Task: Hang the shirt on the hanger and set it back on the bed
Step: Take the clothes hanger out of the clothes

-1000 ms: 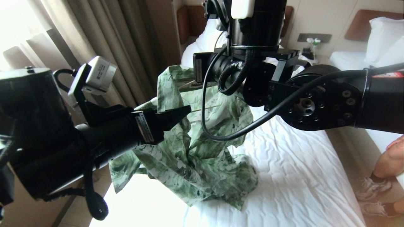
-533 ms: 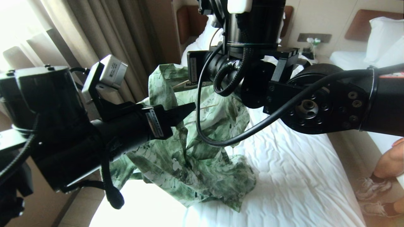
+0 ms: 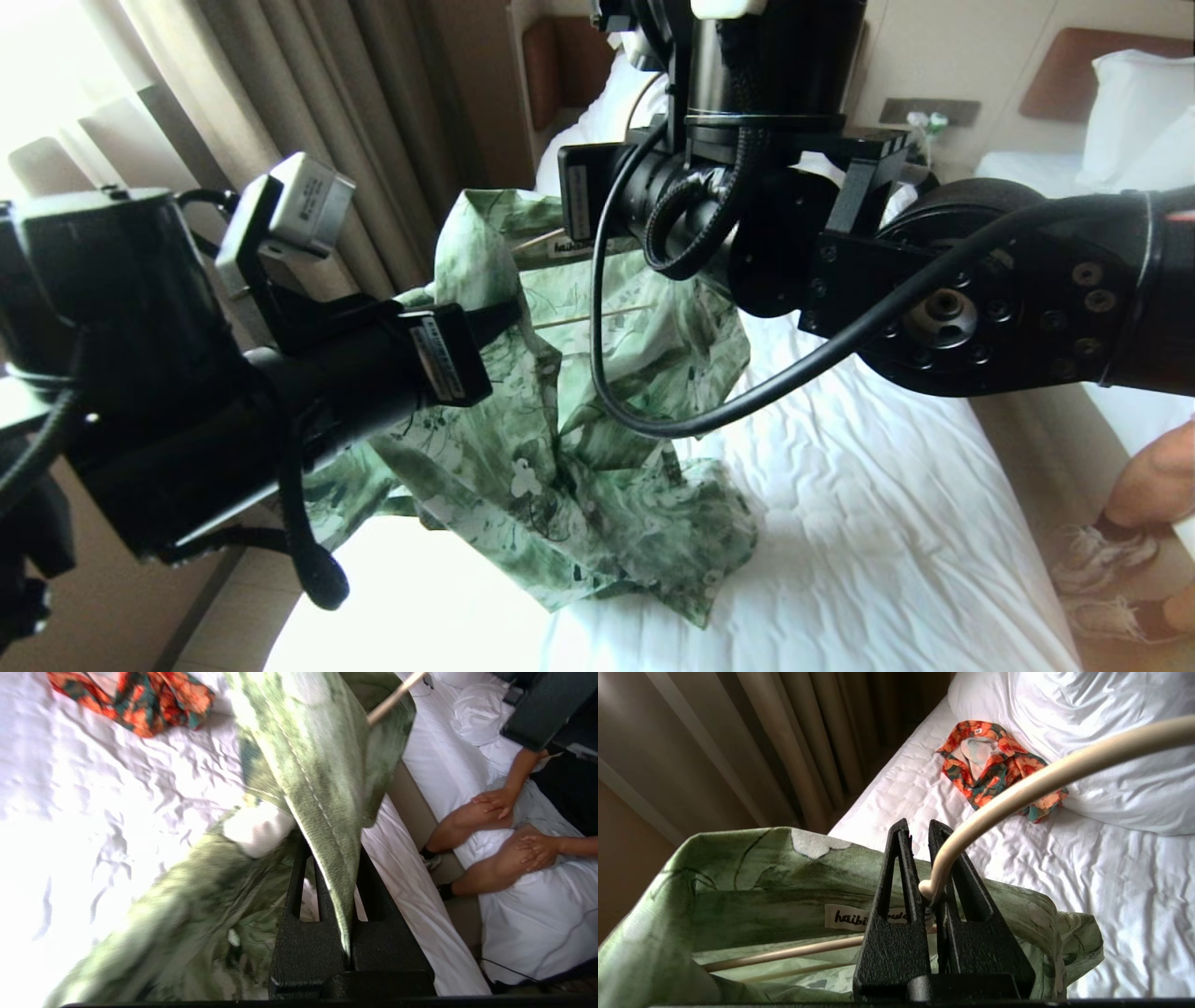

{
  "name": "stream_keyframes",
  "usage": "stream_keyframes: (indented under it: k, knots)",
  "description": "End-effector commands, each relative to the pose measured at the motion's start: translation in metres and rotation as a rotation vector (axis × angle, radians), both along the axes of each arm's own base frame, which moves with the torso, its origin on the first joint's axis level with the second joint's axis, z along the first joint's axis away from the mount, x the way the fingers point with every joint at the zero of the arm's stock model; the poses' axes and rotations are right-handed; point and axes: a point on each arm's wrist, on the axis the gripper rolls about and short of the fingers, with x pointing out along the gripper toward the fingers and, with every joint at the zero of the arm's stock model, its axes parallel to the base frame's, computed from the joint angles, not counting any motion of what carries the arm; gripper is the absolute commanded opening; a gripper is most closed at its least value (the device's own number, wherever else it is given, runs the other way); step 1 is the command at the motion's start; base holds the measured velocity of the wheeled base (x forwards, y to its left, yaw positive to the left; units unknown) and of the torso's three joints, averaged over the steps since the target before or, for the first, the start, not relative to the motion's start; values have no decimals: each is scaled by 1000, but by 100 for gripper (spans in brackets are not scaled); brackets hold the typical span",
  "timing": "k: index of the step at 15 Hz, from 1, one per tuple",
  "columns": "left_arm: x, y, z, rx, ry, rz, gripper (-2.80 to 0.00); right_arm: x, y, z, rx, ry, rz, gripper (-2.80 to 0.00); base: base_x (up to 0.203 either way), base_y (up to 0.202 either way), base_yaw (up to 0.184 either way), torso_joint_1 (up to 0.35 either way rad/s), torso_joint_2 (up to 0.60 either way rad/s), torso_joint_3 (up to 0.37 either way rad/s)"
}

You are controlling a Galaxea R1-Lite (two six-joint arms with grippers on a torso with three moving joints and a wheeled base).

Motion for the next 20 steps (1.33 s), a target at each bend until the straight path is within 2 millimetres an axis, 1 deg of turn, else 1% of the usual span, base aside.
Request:
stream_keyframes:
  k: [1,2,4,5,6,7,9,14,16,19,20]
  knots:
    - [-9,12,14,-12,-52,15,-280,-4,-8,6,2,-10,-9,-280,0,0,0,0,0,0]
    - [-18,19,19,11,-71,17,-280,-3,-16,8,-8,-11,-24,-280,0,0,0,0,0,0]
    - [-40,38,30,53,-83,27,-280,11,-33,4,-28,-1,-81,-280,0,0,0,0,0,0]
    - [-47,51,33,80,-66,58,-280,20,-40,0,-39,8,-109,-280,0,0,0,0,0,0]
    - [-48,62,35,102,-46,106,-280,26,-45,-4,-47,16,-126,-280,0,0,0,0,0,0]
    - [-48,72,37,116,-33,154,-280,29,-47,-6,-51,21,-135,-280,0,0,0,0,0,0]
    - [-47,87,35,139,-3,219,-280,27,-46,-5,-54,18,-132,-280,0,0,0,0,0,0]
    - [-38,119,14,190,81,330,-280,28,-44,-7,-70,18,-129,-280,0,0,0,0,0,0]
    - [-30,121,6,225,102,297,-280,31,-38,-15,-90,27,-125,-280,0,0,0,0,0,0]
    - [-22,120,2,234,127,291,-280,34,-31,-24,-112,40,-118,-280,0,0,0,0,0,0]
    - [-22,120,2,233,122,292,0,34,-30,-25,-114,41,-116,-280,0,0,0,0,0,0]
